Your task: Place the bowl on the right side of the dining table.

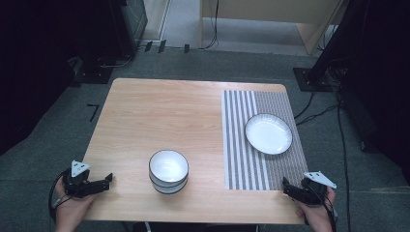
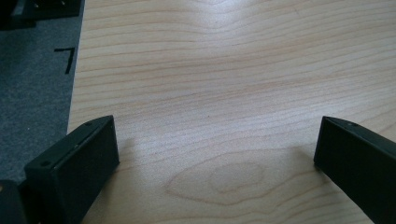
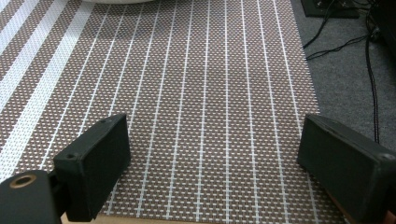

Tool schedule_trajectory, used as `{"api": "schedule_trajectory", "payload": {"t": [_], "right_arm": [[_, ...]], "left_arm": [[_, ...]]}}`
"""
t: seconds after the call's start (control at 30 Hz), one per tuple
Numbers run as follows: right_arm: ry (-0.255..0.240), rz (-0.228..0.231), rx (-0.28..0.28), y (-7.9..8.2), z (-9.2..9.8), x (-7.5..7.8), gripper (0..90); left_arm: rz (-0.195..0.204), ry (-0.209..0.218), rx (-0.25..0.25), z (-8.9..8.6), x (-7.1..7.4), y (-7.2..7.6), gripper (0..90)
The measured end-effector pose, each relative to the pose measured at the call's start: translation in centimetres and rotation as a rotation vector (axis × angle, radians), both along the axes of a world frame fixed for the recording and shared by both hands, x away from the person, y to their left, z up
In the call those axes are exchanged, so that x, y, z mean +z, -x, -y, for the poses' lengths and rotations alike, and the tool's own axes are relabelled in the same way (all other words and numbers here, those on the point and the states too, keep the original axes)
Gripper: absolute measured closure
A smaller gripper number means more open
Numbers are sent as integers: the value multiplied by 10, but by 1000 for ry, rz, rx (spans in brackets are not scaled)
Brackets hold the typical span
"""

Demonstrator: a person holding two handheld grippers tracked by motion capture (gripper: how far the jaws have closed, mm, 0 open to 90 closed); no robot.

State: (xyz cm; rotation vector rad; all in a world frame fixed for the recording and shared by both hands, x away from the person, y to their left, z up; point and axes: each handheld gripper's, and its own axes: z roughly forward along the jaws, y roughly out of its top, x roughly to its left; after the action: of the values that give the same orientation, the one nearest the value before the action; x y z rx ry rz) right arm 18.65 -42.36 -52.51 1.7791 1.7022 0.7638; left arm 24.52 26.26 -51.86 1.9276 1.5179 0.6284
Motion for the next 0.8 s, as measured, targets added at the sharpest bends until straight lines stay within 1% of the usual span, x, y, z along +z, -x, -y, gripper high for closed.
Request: {"api": "schedule_trajectory", "payload": {"t": [0.27,0.3,0.33,0.37,0.47,0.5,0.6,0.7,0.8], "right_arm": [[1,-2,0,-1,0,1,97],[2,18,-9,-1,1,3,100],[2,18,-9,-1,1,3,100],[-14,28,-15,-1,1,5,100],[-17,31,-20,-1,0,6,101],[-27,36,-21,-1,-3,9,101],[-14,53,-15,-1,-7,13,101],[-17,76,-20,-1,-11,19,101],[-13,86,-21,-1,-15,24,103]], "left_arm": [[2,7,0,0,0,0,0],[2,9,0,-1,0,0,0],[2,9,0,-1,0,0,0],[2,11,0,-1,0,0,0],[2,10,-1,-1,0,0,0],[1,5,-3,-1,0,0,0],[1,7,-3,-1,0,0,0],[1,8,-4,-1,0,1,0],[1,5,-4,-1,0,1,0]]}}
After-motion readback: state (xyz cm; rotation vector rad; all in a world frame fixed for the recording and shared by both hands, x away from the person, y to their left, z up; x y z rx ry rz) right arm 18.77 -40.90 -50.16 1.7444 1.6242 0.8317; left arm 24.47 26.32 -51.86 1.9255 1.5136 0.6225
